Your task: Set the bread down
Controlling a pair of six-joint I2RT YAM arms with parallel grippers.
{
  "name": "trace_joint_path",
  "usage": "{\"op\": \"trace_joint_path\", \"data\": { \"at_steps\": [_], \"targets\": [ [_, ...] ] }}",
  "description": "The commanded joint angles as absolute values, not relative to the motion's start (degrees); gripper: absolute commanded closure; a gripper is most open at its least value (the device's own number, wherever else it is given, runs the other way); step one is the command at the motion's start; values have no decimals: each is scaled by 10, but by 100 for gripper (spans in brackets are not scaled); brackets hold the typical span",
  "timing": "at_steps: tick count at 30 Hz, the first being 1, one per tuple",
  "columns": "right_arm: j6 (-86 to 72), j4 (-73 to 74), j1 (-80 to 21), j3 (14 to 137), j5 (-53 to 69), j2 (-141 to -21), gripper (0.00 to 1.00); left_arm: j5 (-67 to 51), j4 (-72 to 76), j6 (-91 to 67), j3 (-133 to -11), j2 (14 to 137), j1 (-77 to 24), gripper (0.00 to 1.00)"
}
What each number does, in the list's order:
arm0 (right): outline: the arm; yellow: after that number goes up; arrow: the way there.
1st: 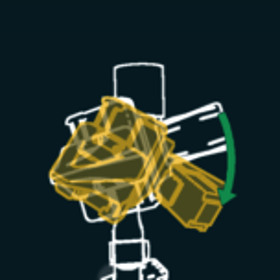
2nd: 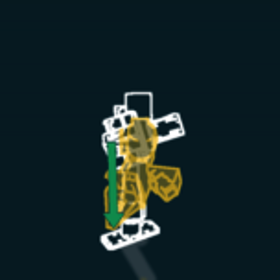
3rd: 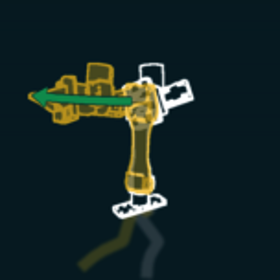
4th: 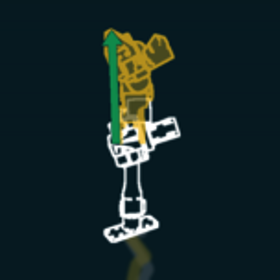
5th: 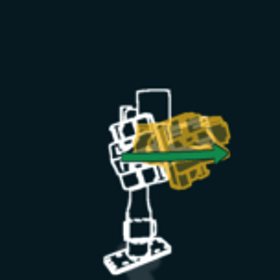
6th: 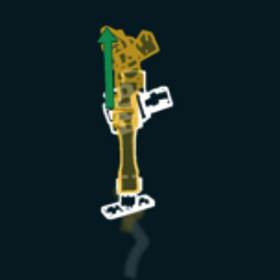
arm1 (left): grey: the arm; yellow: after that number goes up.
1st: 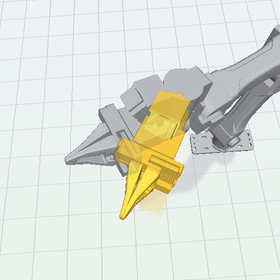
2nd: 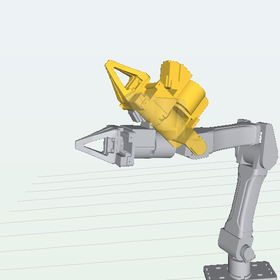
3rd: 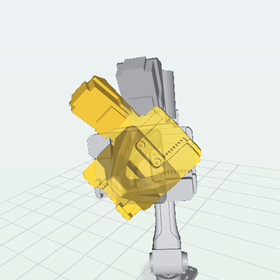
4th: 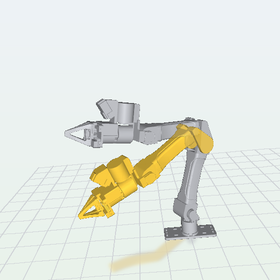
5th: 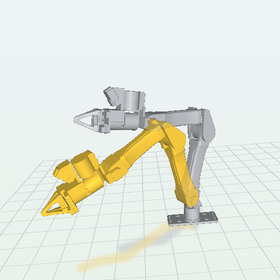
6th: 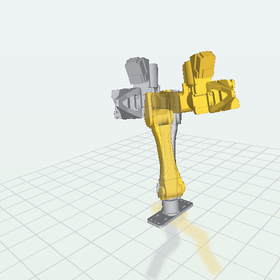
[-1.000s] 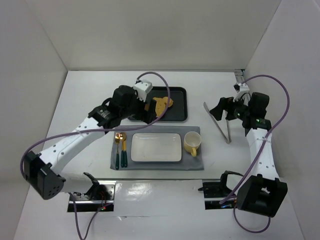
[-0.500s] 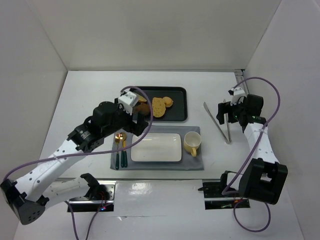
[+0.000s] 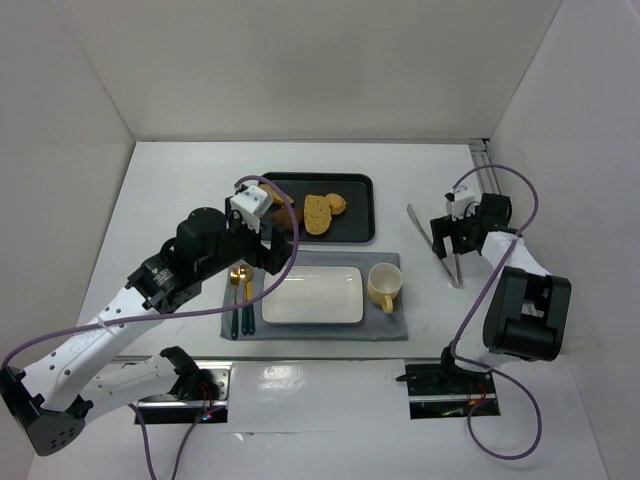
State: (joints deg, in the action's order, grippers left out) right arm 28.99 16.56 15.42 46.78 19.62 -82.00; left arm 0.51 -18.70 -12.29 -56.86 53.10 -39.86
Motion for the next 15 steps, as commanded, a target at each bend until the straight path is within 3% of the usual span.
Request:
{"op": "trace_joint_path", "data": {
  "at_steps": [1,15],
  "targets": [
    [308,120,156,480,186,-837,0,-7,-161,-129,-570,523,-401,0],
    [324,114,156,503,192,-927,0,-7,-161,-129,-570,528,-401,0]
  ]
}}
